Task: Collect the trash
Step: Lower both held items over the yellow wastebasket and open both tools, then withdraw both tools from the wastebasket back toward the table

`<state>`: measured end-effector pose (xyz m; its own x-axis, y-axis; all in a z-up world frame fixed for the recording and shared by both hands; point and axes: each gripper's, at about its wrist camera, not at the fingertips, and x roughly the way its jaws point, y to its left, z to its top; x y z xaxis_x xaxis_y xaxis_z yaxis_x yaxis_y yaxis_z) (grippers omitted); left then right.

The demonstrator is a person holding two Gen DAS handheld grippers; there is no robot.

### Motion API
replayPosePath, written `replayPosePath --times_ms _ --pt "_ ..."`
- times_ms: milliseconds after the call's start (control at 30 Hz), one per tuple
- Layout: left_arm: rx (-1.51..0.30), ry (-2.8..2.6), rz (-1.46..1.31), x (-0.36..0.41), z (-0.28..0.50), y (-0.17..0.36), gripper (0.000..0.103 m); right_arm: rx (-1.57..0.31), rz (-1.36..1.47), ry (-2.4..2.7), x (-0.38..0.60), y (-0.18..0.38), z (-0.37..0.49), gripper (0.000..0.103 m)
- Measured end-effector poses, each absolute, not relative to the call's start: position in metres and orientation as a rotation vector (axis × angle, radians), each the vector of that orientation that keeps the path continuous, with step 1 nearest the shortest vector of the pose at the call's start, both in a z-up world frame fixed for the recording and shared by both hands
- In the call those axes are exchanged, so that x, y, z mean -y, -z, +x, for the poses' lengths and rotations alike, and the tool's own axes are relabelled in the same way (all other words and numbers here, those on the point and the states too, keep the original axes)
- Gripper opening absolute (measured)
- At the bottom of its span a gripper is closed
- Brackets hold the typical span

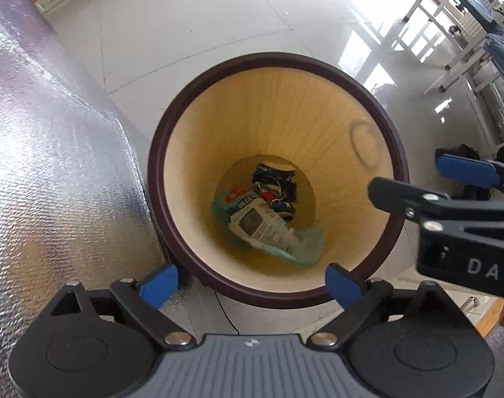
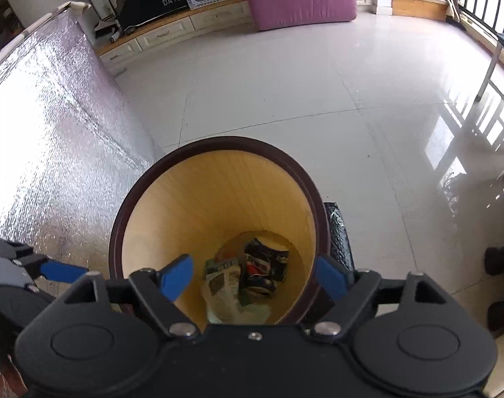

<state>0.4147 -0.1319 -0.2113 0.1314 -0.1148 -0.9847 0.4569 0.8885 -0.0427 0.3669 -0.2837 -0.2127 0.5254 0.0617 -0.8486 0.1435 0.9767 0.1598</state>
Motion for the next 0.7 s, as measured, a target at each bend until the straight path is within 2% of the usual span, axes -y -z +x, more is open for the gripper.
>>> replayPosePath --times_ms 67,133,267,700 --pt "-1.38 0.411 0.281 0.129 0.415 0.209 0.099 -1.014 0.215 0.057 0.286 0.21 0.363 0.087" --pt "-1.371 0.401 0.275 0.127 0.412 0.207 0.102 -1.009 0.203 0.067 0.289 0.208 0.359 0.094" --pt "-1.351 0.387 0.255 0.123 0.41 0.201 0.103 -0.999 0.19 0.088 0.291 0.204 0.352 0.103" --pt "-1.274 0.328 0.173 0.109 0.396 0.178 0.103 -0.997 0.156 0.115 0.295 0.191 0.329 0.103"
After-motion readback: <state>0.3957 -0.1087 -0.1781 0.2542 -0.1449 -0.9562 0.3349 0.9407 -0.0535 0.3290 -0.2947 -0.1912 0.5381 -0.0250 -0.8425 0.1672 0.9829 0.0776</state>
